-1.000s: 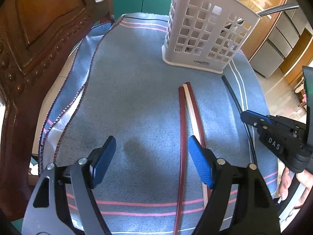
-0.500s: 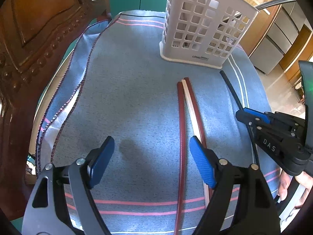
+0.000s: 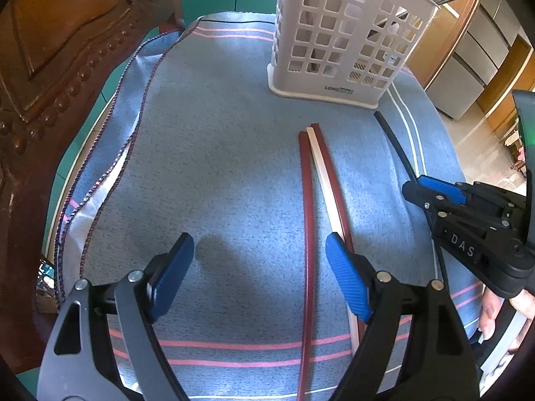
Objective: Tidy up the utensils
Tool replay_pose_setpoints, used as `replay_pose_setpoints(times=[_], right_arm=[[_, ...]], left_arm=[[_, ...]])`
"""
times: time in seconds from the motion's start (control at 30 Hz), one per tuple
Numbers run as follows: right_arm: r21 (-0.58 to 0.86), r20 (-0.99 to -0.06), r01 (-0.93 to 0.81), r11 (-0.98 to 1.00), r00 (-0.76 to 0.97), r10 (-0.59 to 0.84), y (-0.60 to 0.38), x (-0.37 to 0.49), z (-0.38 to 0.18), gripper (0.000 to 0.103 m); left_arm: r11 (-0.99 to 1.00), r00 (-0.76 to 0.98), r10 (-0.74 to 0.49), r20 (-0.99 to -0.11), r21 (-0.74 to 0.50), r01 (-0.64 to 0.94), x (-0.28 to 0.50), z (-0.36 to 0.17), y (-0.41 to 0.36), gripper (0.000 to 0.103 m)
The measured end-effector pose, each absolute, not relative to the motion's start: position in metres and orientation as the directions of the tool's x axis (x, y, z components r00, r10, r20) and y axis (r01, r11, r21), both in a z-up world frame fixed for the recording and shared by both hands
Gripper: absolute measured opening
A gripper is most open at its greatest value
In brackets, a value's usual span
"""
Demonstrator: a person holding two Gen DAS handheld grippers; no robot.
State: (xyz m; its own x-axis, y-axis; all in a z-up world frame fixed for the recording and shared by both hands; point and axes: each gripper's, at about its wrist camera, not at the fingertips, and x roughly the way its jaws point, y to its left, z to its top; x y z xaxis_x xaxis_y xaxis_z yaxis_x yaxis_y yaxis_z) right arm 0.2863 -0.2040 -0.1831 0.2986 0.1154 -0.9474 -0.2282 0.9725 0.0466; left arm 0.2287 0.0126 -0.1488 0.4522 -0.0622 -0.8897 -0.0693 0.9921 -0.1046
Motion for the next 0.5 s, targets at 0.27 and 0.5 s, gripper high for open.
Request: replay_pose_setpoints(times=[0.27, 0.5], right_arm=[[0.043, -0.948, -0.230, 0.972, 0.299, 0.113, -0.2031, 0.2854, -0.1831, 0.025], [0.039, -0.948, -0.231, 0.972, 0.299, 0.109, -0.2037, 0.2860, -0.1831, 0.028]], left_arm=[[0.995, 0.444, -0.058, -0.894, -0.088, -0.048, 0.2299, -0.1510, 0.0068, 0.081], [0.996, 0.441, -0.049, -0.896, -0.079, -0.051, 0.2302, -0.1533, 0.0047, 0.081]])
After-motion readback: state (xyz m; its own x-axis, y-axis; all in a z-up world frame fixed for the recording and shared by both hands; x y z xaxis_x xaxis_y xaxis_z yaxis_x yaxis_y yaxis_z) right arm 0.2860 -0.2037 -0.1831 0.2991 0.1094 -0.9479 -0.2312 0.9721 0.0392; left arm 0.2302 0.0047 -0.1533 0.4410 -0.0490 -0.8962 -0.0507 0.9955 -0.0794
